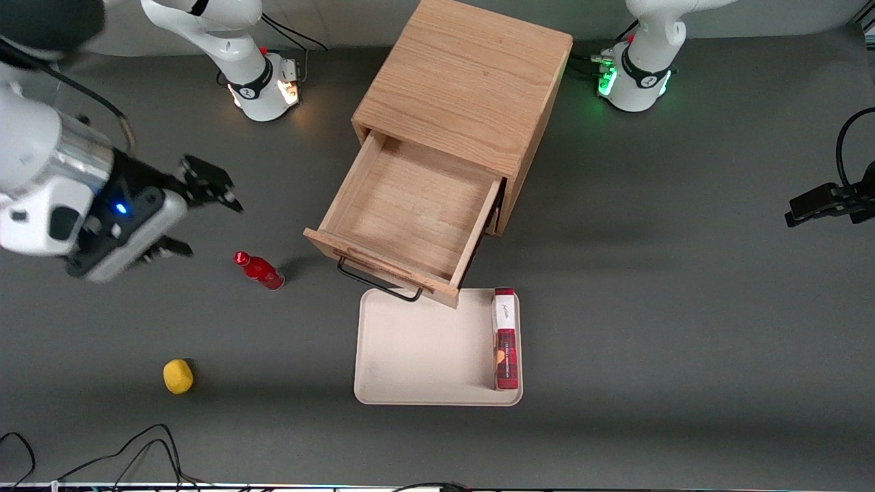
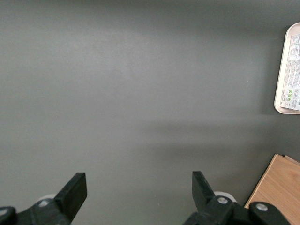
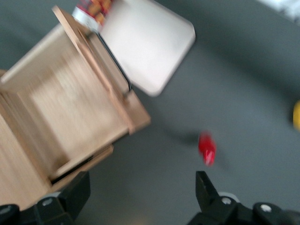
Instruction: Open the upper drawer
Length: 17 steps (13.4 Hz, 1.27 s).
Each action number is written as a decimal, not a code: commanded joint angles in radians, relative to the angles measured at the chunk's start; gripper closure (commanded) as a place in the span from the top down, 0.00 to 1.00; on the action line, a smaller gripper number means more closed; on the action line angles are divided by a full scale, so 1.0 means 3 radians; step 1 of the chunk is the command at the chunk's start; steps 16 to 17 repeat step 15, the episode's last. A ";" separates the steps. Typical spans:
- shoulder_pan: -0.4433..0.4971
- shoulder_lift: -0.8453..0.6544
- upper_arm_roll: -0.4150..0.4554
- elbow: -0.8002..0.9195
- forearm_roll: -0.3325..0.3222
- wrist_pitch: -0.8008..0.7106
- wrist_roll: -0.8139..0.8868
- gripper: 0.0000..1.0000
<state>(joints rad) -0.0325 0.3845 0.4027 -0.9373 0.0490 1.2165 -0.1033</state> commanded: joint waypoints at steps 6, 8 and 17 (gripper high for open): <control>-0.0009 -0.1403 -0.0599 -0.2156 0.0000 0.0341 0.1520 1.00; -0.0009 -0.1598 -0.0825 -0.2382 0.0046 0.0465 0.1520 1.00; -0.0004 -0.1630 -0.1010 -0.2317 -0.0224 0.0532 0.1454 1.00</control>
